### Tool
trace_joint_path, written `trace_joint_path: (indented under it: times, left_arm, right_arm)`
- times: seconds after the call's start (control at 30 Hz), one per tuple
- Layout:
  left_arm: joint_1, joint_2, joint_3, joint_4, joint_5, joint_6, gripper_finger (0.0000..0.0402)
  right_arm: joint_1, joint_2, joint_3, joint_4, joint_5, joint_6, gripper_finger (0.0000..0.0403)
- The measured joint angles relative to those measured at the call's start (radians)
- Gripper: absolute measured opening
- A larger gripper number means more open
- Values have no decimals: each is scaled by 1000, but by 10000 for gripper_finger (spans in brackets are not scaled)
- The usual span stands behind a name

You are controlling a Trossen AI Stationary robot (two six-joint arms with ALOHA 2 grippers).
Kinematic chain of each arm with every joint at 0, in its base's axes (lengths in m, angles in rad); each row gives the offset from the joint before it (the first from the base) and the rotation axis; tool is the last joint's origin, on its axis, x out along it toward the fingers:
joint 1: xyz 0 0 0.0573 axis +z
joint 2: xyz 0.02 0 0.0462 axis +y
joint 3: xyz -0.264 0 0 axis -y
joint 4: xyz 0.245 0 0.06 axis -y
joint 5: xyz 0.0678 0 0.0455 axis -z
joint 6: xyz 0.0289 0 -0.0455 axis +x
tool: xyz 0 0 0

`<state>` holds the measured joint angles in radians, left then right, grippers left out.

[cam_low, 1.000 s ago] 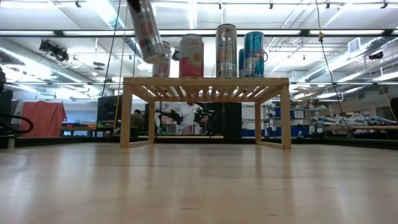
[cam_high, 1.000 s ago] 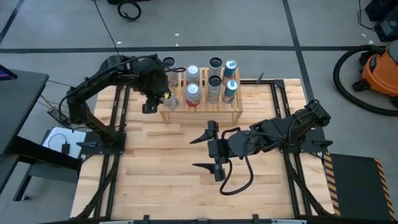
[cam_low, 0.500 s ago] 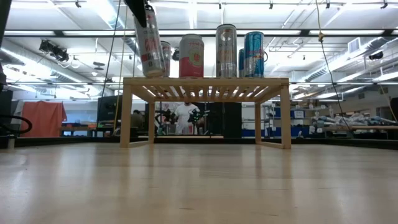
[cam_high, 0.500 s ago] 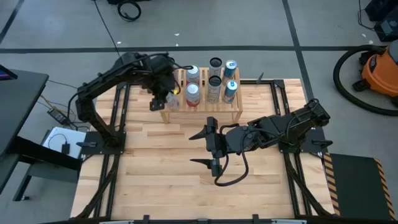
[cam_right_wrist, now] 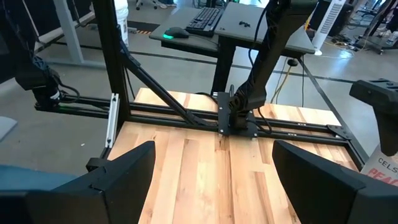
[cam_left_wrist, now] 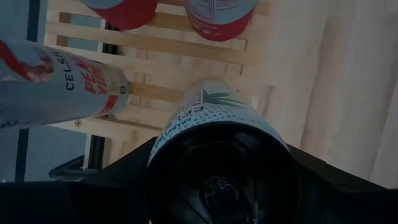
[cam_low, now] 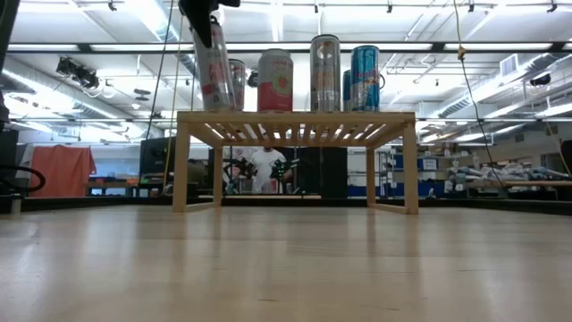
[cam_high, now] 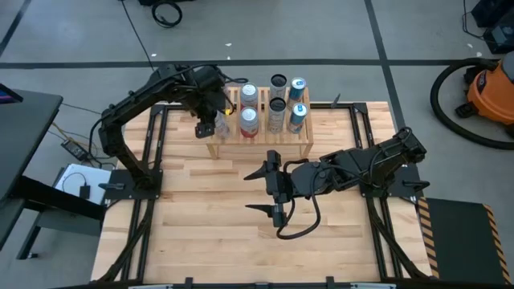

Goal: Place canned beverage on shelf
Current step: Put the white and pink soda can on the shelf aligned with the other white and pink soda can

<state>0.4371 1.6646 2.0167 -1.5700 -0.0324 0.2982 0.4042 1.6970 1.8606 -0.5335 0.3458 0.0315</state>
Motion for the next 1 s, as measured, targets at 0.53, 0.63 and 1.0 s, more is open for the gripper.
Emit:
trace_joint_path:
  times: [0.53,0.63,1.0]
  left_arm:
    - [4,-3,1,2,-16,25,301]
    - [4,-3,1,1,-16,27,305]
    - [4,-3,1,0,-63,27,307]
  right_arm:
    - [0,0,0,0,0,-8,334]
    - [0,0,0,0,0,-8,334]
    - [0,0,0,0,1,-8,334]
